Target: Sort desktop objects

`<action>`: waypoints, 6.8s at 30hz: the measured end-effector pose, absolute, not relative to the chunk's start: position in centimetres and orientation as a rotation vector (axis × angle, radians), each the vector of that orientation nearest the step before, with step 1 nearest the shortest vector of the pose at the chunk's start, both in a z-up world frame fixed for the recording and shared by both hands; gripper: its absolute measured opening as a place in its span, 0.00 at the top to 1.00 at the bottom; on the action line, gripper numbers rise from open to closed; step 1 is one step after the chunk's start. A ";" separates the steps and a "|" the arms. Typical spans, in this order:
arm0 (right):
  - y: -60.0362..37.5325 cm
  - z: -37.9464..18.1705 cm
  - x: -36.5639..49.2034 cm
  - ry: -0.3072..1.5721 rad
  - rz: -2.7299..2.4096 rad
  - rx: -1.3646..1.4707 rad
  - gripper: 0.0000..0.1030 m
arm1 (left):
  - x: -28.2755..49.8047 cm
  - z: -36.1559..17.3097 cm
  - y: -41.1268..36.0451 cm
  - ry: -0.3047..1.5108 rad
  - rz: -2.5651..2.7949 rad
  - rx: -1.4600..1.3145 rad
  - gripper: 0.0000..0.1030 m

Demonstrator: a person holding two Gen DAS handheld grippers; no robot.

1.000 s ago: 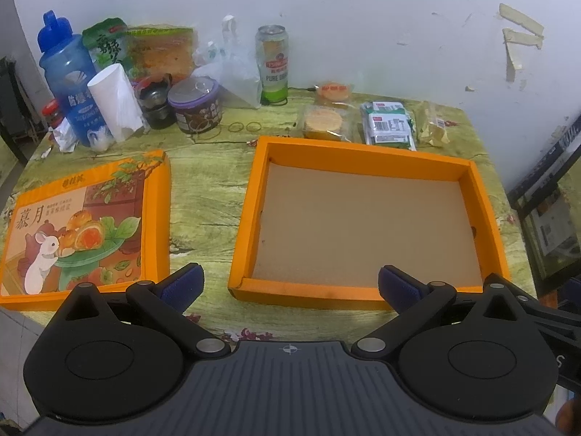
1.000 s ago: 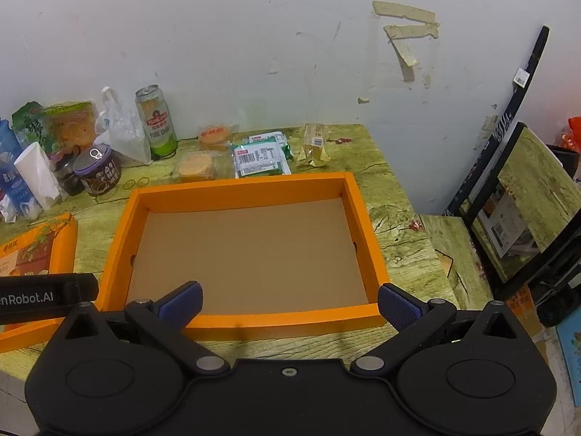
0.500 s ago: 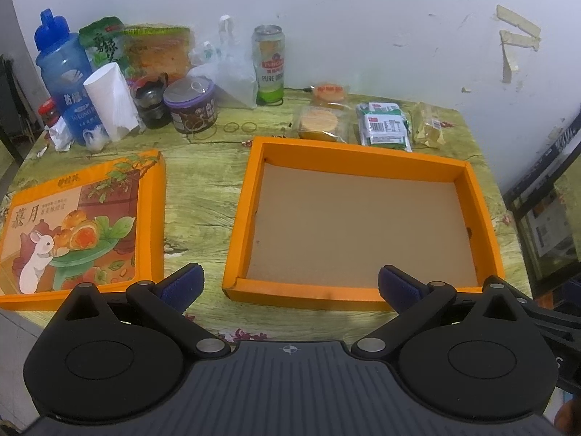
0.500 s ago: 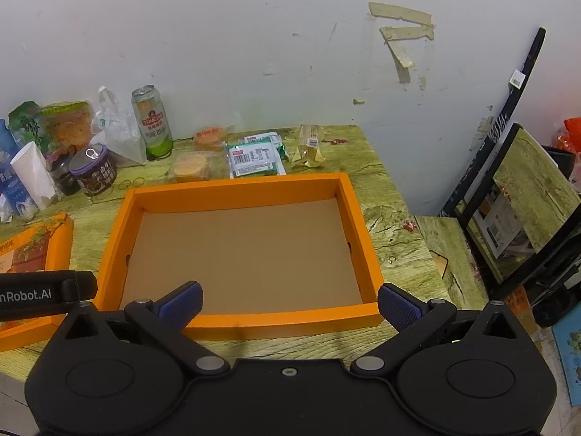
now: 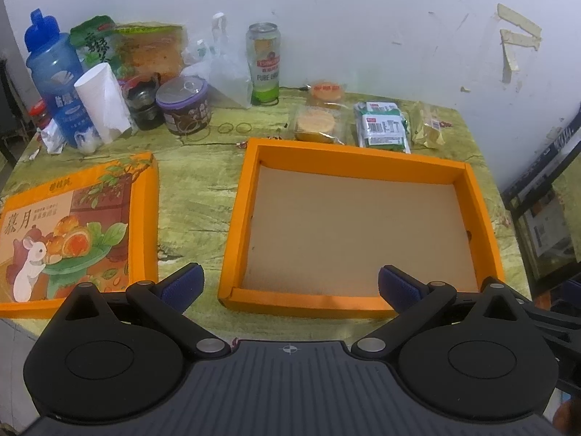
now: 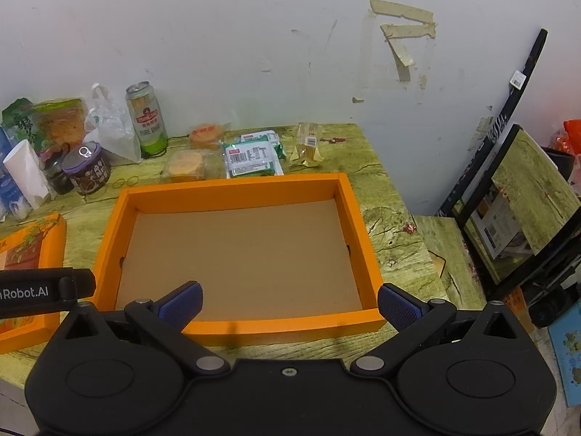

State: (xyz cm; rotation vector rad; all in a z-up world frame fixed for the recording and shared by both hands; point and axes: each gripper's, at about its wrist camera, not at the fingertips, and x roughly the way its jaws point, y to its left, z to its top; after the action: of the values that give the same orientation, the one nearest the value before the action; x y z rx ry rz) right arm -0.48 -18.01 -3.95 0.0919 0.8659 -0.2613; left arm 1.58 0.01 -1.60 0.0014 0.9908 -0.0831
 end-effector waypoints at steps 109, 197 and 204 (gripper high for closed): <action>-23.8 -22.9 41.9 1.281 0.204 0.887 0.00 | 33.6 -18.6 -3.6 1.151 -0.467 0.115 0.13; -24.9 -17.3 36.6 1.325 0.301 1.173 0.00 | 33.0 -15.8 0.7 1.167 -0.579 -0.128 0.04; -24.1 -18.0 38.0 1.344 0.322 1.185 0.00 | 32.4 -16.0 -1.1 1.177 -0.631 -0.111 0.03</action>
State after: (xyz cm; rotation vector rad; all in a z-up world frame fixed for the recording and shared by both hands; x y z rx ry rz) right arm 38.04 -24.12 -17.98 1.1851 1.3442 0.3219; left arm 32.40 -1.09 -15.96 -0.1109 1.1771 -0.6314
